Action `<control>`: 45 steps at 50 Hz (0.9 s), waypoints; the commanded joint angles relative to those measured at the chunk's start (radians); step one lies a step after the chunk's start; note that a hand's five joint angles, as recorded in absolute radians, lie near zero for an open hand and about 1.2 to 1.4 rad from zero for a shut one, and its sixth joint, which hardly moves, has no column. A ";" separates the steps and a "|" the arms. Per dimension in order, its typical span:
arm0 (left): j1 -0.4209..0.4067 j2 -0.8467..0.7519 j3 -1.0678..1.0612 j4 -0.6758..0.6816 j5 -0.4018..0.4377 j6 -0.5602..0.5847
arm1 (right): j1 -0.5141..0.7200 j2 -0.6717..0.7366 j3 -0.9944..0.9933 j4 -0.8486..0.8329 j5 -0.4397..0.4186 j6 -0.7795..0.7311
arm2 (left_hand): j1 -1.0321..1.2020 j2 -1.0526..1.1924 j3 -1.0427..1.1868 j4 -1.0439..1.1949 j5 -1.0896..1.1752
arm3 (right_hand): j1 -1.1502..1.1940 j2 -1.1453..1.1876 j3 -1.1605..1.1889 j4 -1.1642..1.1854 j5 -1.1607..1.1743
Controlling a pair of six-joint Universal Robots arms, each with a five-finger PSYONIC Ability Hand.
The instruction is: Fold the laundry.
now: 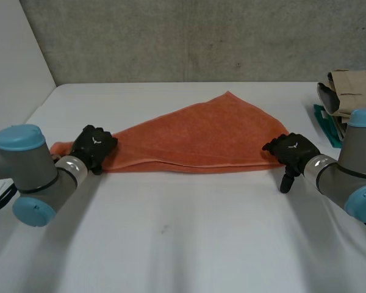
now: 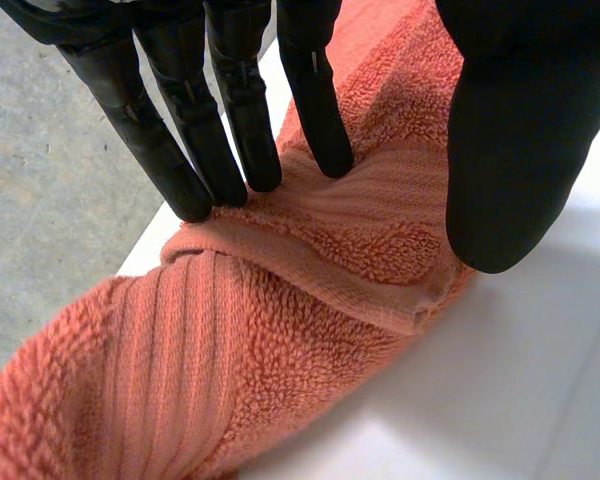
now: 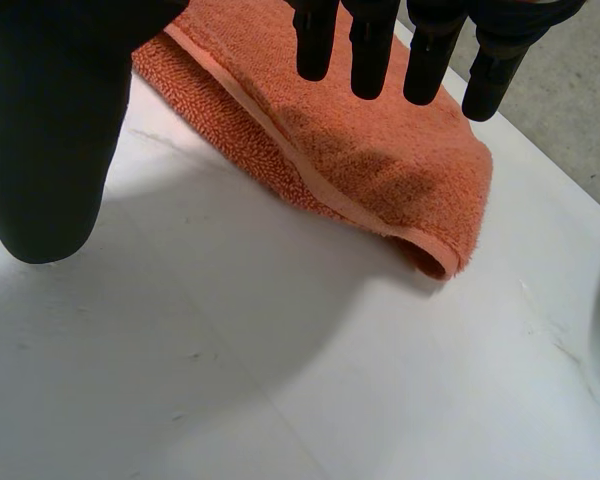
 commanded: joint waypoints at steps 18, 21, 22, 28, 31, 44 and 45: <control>0.011 0.331 -0.168 -0.141 0.005 -0.095 | -0.038 -0.049 -0.043 0.066 0.009 0.008 | 0.724 0.722 0.720 0.733 0.732 | -0.055 -0.039 -0.039 -0.043 -0.042; 0.027 0.409 -0.202 -0.185 0.028 -0.103 | -0.050 -0.070 -0.071 0.119 0.014 0.014 | 0.724 0.722 0.720 0.733 0.732 | -0.055 -0.039 -0.039 -0.043 -0.042; 0.028 0.429 -0.208 -0.196 0.034 -0.106 | -0.052 -0.075 -0.077 0.135 0.014 0.017 | 0.724 0.722 0.720 0.733 0.732 | -0.055 -0.039 -0.039 -0.043 -0.042; 0.030 0.563 -0.202 -0.282 0.064 -0.152 | -0.054 -0.070 -0.132 0.207 0.006 0.052 | 0.724 0.722 0.720 0.733 0.732 | -0.055 -0.039 -0.039 -0.043 -0.042; 0.030 0.606 -0.187 -0.325 0.068 -0.186 | -0.047 -0.051 -0.145 0.201 0.003 0.066 | 0.724 0.722 0.720 0.733 0.732 | -0.055 -0.039 -0.039 -0.043 -0.042; -0.024 0.758 -0.051 -0.492 0.055 -0.451 | 0.034 -0.023 -0.080 0.135 -0.043 0.221 | 0.724 0.722 0.720 0.733 0.732 | -0.055 -0.039 -0.039 -0.043 -0.042; -0.027 0.758 -0.041 -0.495 0.054 -0.459 | 0.040 -0.024 -0.073 0.126 -0.047 0.238 | 0.724 0.722 0.720 0.733 0.732 | -0.055 -0.039 -0.039 -0.043 -0.042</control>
